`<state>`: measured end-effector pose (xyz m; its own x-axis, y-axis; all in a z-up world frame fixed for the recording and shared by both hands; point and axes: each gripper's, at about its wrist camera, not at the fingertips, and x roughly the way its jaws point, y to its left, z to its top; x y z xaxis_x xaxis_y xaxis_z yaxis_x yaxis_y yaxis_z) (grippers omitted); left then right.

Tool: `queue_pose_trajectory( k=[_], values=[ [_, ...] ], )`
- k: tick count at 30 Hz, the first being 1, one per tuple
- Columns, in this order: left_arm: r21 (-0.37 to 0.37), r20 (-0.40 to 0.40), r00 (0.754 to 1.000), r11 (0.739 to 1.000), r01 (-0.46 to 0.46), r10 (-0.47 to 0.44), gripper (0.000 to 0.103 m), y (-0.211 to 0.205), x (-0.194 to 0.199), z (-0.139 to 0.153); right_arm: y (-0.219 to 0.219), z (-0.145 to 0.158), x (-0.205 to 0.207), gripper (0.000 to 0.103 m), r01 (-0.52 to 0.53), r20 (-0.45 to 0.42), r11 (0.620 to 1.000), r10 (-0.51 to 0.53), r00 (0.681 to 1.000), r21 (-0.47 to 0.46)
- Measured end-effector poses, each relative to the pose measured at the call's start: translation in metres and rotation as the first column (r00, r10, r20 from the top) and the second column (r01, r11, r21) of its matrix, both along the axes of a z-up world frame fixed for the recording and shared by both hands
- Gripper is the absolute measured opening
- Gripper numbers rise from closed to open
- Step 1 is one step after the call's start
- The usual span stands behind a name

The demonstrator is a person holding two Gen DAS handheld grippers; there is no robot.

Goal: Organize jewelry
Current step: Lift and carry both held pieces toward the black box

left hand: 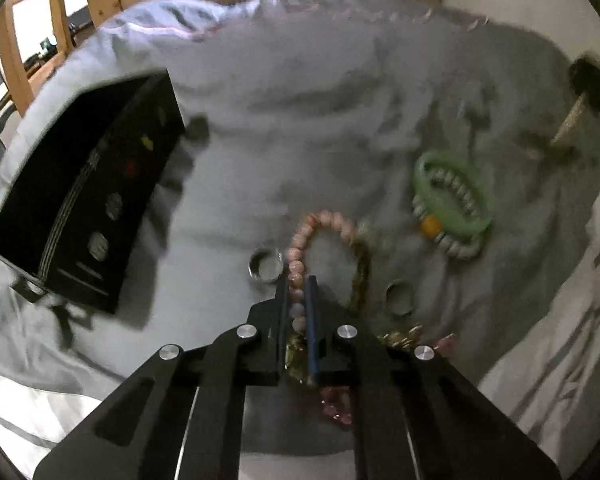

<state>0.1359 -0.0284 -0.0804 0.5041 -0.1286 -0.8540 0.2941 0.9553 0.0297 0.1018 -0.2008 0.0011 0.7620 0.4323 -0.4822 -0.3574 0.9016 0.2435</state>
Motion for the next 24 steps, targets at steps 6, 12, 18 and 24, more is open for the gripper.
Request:
queue_pose_trajectory(
  k=[6,12,18,24],
  values=[
    [-0.093,0.081,0.997,0.996,0.014,-0.006,0.008,0.008,-0.011,0.032,-0.002,-0.001,0.0,0.009,0.001,-0.001,1.0,-0.001,1.0,0.003],
    [-0.124,0.129,0.992,0.992,0.016,0.001,0.008,0.012,-0.022,0.053,-0.002,0.0,0.0,0.009,0.001,0.001,1.0,-0.001,1.0,0.004],
    [-0.15,0.173,0.985,0.989,0.014,0.012,0.008,0.02,-0.033,0.075,-0.002,0.006,-0.003,0.009,0.001,0.022,1.0,-0.001,1.0,-0.004],
    [-0.162,0.206,0.978,0.987,0.006,0.028,0.008,0.029,-0.035,0.091,0.005,0.018,-0.006,0.009,-0.002,0.045,1.0,0.003,0.999,-0.031]
  ],
)
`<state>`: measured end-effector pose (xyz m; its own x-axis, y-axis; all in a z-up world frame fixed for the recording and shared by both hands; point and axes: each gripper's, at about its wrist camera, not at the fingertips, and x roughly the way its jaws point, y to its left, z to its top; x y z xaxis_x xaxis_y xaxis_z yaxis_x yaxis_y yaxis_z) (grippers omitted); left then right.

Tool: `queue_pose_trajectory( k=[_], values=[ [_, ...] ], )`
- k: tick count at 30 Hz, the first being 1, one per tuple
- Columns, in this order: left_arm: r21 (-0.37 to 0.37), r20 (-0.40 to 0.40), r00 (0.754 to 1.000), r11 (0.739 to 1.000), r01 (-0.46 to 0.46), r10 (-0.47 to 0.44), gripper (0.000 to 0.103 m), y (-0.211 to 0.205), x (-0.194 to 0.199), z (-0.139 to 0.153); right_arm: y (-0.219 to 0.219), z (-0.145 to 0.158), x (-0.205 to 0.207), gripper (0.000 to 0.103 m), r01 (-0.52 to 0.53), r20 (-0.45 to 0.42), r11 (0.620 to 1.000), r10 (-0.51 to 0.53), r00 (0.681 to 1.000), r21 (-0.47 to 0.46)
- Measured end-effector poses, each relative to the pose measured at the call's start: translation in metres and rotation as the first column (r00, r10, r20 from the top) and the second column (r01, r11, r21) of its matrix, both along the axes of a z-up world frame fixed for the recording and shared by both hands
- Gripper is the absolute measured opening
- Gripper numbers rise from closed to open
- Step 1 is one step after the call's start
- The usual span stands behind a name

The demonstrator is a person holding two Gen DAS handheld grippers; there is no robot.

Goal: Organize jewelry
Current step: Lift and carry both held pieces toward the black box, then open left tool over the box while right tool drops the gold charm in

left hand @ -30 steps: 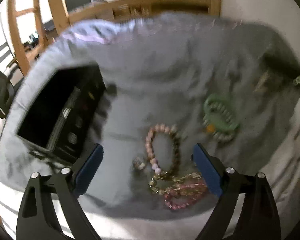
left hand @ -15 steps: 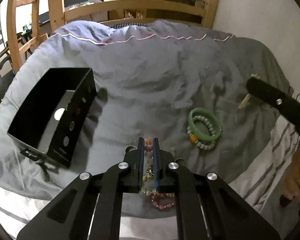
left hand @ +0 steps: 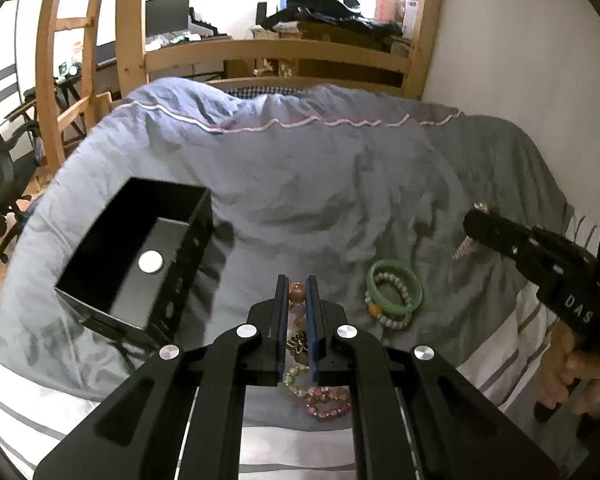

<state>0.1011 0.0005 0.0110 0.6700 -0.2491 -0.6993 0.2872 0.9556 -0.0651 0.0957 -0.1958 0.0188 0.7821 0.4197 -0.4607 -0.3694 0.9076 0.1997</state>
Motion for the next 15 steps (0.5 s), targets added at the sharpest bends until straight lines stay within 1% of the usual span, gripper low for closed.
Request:
queue_pose_trajectory(
  k=[9,15],
  values=[
    [-0.036,0.057,0.998,0.999,-0.031,0.033,0.008,0.026,0.005,0.026,0.019,0.013,0.005,0.009,-0.012,0.018,0.999,0.013,1.0,-0.044],
    [-0.053,0.075,0.996,0.997,-0.053,0.057,0.008,0.043,0.014,0.033,0.042,0.021,0.014,0.009,-0.029,0.025,0.997,0.031,0.999,-0.069]
  ],
)
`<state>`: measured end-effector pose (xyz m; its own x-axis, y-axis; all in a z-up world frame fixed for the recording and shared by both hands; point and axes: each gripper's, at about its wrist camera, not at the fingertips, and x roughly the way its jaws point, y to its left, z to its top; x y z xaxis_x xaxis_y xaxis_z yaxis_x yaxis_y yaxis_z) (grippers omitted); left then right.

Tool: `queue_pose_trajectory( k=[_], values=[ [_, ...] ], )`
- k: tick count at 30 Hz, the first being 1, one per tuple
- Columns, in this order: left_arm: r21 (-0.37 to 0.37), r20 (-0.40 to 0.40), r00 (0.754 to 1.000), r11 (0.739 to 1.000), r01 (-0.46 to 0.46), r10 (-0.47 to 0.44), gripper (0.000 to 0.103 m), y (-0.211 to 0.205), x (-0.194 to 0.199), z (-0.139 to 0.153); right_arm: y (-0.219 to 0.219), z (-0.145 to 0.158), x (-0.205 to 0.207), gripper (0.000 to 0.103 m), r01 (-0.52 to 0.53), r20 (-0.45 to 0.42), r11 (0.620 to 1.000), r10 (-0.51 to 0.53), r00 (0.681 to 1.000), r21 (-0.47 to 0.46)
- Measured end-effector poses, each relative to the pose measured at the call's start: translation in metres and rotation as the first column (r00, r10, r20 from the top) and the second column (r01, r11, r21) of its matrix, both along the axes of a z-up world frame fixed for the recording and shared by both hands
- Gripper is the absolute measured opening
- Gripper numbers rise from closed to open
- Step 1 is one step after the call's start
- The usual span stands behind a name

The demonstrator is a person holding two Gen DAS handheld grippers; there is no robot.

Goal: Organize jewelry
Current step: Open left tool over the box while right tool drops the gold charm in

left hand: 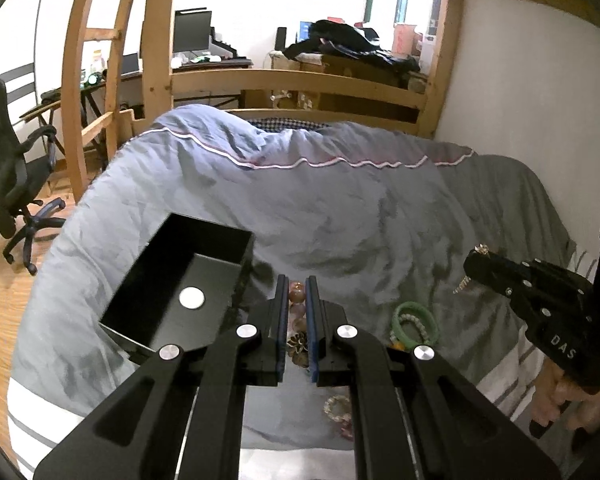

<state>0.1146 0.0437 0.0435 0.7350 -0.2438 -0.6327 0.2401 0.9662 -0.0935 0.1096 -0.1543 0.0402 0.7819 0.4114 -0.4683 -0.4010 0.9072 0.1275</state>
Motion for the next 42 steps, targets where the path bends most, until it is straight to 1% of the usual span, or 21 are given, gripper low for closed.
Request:
queue_pose_trajectory(
  k=[4,9,13,17,19,21,25,28,35,38,42],
  values=[
    [-0.017,0.012,0.999,0.999,-0.031,0.031,0.008,0.015,0.009,0.003,0.015,0.003,0.009,0.009,-0.014,0.006,1.0,0.014,1.0,-0.013],
    [-0.001,0.022,0.998,0.998,-0.06,0.06,0.008,0.03,0.019,0.004,0.033,0.004,0.023,0.009,-0.032,0.006,0.999,0.032,0.999,-0.024],
    [-0.018,0.02,0.996,0.996,-0.087,0.088,0.008,0.047,0.027,0.003,0.049,0.001,0.036,0.009,-0.052,-0.002,0.998,0.051,0.999,-0.028],
    [-0.019,0.009,0.99,0.99,-0.142,0.142,0.008,0.066,0.035,0.0,0.069,-0.002,0.049,0.009,-0.075,0.0,0.997,0.075,0.997,-0.031],
    [-0.036,0.008,0.987,0.987,-0.159,0.159,0.008,0.072,0.037,0.0,0.078,-0.004,0.055,0.009,-0.086,-0.005,0.996,0.086,0.996,-0.029],
    [-0.025,0.011,0.987,0.987,-0.16,0.16,0.008,0.074,0.038,-0.001,0.09,-0.005,0.061,0.009,-0.102,-0.007,0.994,0.102,0.995,-0.033],
    [-0.016,-0.011,0.985,0.985,-0.175,0.174,0.008,0.084,0.045,-0.009,0.111,-0.008,0.07,0.009,-0.136,-0.01,0.99,0.136,0.991,-0.045],
    [-0.036,-0.033,0.979,0.978,-0.204,0.203,0.008,0.095,0.049,-0.014,0.125,-0.014,0.078,0.009,-0.155,-0.021,0.987,0.154,0.988,-0.048],
    [-0.037,-0.073,0.973,0.974,-0.222,0.219,0.008,0.098,0.055,-0.027,0.151,-0.037,0.091,0.009,-0.194,-0.066,0.978,0.189,0.98,-0.076],
    [-0.033,-0.101,0.964,0.968,-0.249,0.245,0.008,0.102,0.059,-0.032,0.158,-0.045,0.095,0.009,-0.205,-0.086,0.975,0.198,0.976,-0.08],
    [-0.047,-0.127,0.955,0.96,-0.277,0.269,0.008,0.111,0.06,-0.036,0.164,-0.053,0.1,0.009,-0.223,-0.116,0.971,0.213,0.97,-0.082]
  ],
)
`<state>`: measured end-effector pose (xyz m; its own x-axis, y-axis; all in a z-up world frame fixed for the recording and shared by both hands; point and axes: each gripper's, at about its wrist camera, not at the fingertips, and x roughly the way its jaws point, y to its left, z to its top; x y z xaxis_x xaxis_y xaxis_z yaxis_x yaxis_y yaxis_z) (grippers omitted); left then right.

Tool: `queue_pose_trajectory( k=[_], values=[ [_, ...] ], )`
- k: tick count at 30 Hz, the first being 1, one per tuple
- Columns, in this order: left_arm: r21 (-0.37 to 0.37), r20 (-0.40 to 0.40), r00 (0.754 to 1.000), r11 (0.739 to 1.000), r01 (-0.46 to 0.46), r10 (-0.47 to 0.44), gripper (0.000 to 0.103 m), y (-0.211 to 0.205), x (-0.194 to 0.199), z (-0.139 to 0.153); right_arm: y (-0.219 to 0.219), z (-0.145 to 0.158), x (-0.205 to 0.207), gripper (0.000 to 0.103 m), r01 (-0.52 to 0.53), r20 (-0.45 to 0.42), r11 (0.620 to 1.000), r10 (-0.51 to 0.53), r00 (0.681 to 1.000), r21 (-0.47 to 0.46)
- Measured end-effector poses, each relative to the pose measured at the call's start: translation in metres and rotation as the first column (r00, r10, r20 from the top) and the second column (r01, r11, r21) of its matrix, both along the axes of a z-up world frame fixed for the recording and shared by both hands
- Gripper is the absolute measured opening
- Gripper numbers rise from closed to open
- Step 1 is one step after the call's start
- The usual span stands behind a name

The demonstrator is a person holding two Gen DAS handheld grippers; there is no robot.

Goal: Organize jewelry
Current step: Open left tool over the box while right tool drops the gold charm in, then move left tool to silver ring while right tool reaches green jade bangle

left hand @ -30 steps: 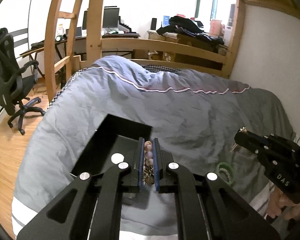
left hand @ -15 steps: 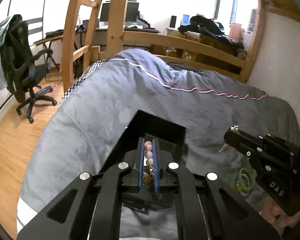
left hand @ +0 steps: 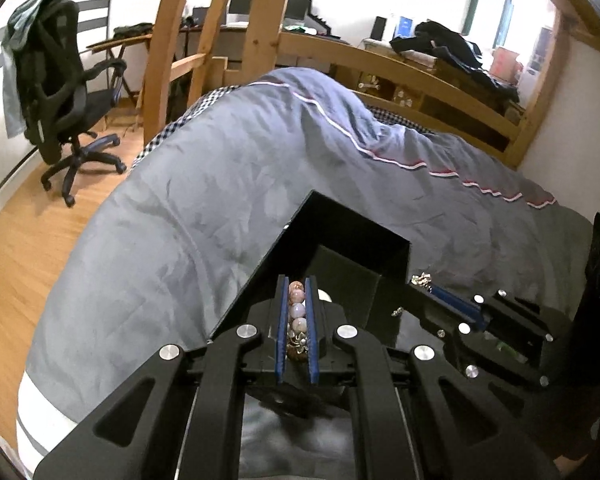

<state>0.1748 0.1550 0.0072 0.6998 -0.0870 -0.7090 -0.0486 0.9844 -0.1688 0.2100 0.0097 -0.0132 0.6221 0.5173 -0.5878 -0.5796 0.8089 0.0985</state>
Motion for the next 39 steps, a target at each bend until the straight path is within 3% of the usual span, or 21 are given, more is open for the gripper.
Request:
queue_pose_trajectory(
  k=[4,5,6,7,8,10,15,19,25,31,35,39],
  values=[
    [0.008,-0.009,1.0,1.0,-0.012,0.012,0.008,0.001,0.0,-0.002,0.008,-0.006,0.003,0.009,-0.022,-0.027,1.0,0.021,0.999,-0.022],
    [0.015,-0.007,1.0,1.0,-0.021,0.021,0.015,0.001,0.0,-0.001,0.01,-0.008,0.005,0.013,-0.024,-0.034,0.999,0.023,0.999,-0.039],
    [0.017,-0.008,0.999,0.999,-0.031,0.031,0.039,0.002,0.0,0.0,0.011,-0.008,0.005,0.017,-0.026,-0.038,0.999,0.024,0.999,-0.046],
    [0.016,0.007,0.999,0.998,-0.054,0.054,0.057,0.004,-0.003,0.002,0.011,-0.008,0.005,0.036,-0.032,-0.041,0.999,0.031,0.999,-0.041],
    [0.021,0.039,0.996,0.996,-0.082,0.081,0.079,0.007,-0.007,0.006,0.009,-0.006,0.004,0.066,-0.034,-0.035,0.999,0.033,0.999,-0.023],
    [0.024,0.072,0.993,0.995,-0.097,0.095,0.08,0.01,-0.011,0.013,0.003,0.004,-0.002,0.089,-0.02,0.008,1.0,0.02,1.0,0.006],
    [0.043,0.119,0.984,0.99,-0.135,0.129,0.096,0.009,-0.018,0.021,-0.021,0.036,-0.009,0.098,0.082,0.103,0.996,-0.08,0.991,-0.018],
    [0.083,0.169,0.981,0.99,-0.111,0.096,0.097,-0.005,-0.029,0.03,-0.058,0.065,-0.016,0.099,0.163,0.147,0.986,-0.158,0.976,-0.023],
    [0.069,0.169,0.985,0.997,-0.037,0.025,0.097,-0.033,-0.046,0.033,-0.115,0.091,-0.039,0.099,0.258,0.171,0.966,-0.25,0.953,-0.029],
    [-0.011,0.149,0.988,0.999,0.044,-0.041,0.097,-0.077,-0.066,0.019,-0.165,0.097,-0.069,0.099,0.311,0.151,0.95,-0.304,0.941,-0.024],
    [0.109,0.113,0.981,0.983,0.146,-0.158,0.097,-0.122,-0.078,0.005,-0.188,0.09,-0.085,0.099,0.325,0.129,0.945,-0.319,0.939,-0.027],
    [0.144,0.068,0.97,0.964,0.224,-0.235,0.097,-0.147,-0.087,-0.01,-0.208,0.072,-0.096,0.099,0.338,0.092,0.94,-0.334,0.938,-0.037]
  ],
)
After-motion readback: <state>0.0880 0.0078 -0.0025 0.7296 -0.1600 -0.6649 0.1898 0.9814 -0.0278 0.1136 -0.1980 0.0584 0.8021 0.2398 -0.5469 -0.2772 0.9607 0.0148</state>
